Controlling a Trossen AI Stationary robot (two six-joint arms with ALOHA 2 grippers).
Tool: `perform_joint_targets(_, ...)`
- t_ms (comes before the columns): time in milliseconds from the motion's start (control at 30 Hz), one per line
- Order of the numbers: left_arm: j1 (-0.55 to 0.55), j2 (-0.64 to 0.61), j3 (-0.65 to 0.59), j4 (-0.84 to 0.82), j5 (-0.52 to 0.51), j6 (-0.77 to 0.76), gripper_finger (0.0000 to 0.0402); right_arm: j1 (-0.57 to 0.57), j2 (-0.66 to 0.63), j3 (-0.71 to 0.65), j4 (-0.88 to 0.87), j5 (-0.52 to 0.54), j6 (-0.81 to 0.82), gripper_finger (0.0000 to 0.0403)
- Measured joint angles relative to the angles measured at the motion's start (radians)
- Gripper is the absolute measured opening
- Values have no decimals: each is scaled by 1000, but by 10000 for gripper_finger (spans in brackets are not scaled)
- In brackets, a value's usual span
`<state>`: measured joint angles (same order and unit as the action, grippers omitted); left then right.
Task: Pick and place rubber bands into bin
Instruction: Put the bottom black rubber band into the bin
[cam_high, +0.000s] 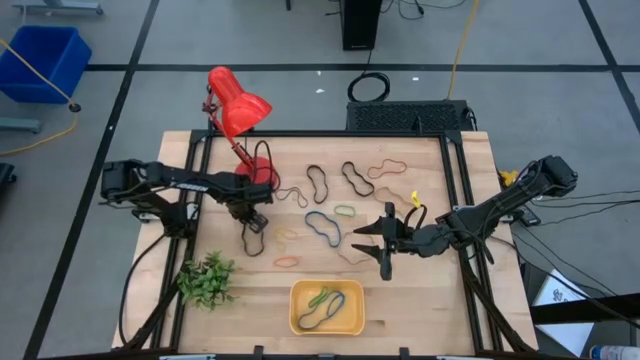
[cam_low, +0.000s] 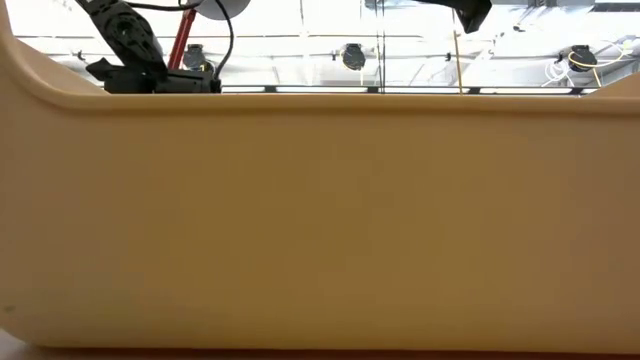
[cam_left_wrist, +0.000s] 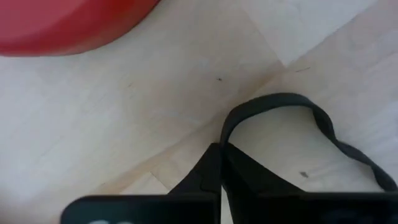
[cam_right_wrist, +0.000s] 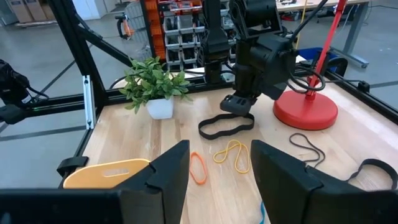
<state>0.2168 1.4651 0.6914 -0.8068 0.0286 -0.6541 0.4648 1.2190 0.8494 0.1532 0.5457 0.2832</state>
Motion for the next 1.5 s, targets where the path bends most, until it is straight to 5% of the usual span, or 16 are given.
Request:
perform_joint_targets(367, -87, -115, 0, -5, 265, 41, 4, 0, 0, 0, -7, -1, -1, 166)
perform_joint_targets(567, -163, -259, 0, 13, 310, -34, 3, 1, 0, 0, -8, -45, -35, 164)
perform_joint_targets(767, -230, -413, 0, 221, 364, -98, 3, 2, 0, 0, -7, -81, -38, 164)
perform_joint_targets(967, -298, -512, 0, 695, 348, -77, 3, 2, 0, 0, -5, -79, -45, 164)
perform_joint_targets(1233, -412, -486, 4, 1311, 199, 150, 3, 2, 0, 0, 0, -79, -46, 163)
perform_joint_targets(1333, -452, -444, 66, 1281, 149, 234, 3, 2, 0, 0, 0, -79, -67, 163)
perform_joint_targets(1500, -515, -318, 299, 967, 61, 348, 3, 2, 0, 0, 0, -79, -68, 167)
